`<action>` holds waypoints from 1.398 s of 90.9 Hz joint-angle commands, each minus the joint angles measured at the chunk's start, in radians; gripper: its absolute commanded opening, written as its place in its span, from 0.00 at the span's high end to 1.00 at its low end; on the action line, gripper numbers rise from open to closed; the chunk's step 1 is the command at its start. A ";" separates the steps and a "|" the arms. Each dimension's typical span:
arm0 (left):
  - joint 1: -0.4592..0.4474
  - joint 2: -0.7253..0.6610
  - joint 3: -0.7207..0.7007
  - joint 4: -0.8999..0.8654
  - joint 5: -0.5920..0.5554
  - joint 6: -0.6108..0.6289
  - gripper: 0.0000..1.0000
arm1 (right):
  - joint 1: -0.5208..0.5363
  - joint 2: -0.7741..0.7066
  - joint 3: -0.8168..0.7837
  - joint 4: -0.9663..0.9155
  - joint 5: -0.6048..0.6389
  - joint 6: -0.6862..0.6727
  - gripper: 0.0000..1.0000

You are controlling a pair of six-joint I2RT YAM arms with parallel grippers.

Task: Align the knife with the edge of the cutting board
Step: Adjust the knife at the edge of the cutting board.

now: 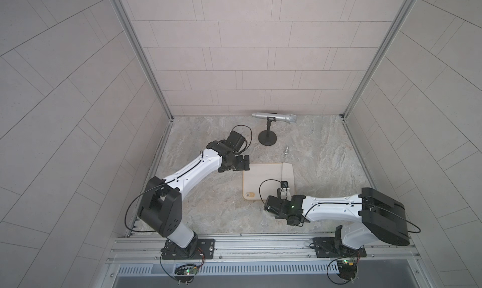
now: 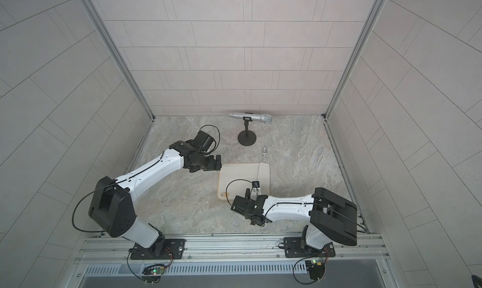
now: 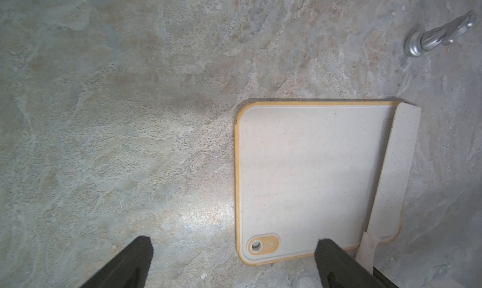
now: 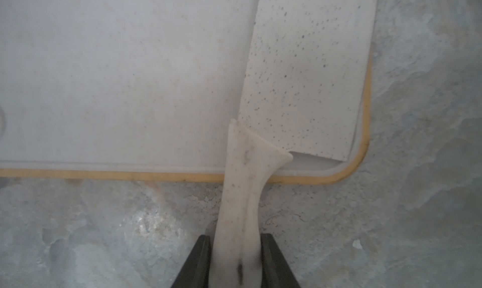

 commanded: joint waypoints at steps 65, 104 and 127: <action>-0.006 0.011 0.020 -0.031 -0.007 0.011 0.00 | 0.013 -0.049 -0.002 -0.104 0.046 0.012 0.73; -0.006 0.013 0.020 -0.031 -0.008 0.012 0.00 | 0.020 -0.018 0.012 -0.083 0.046 0.001 0.78; -0.005 0.014 0.022 -0.033 -0.009 0.012 0.00 | 0.024 -0.013 0.017 -0.079 0.057 -0.004 0.79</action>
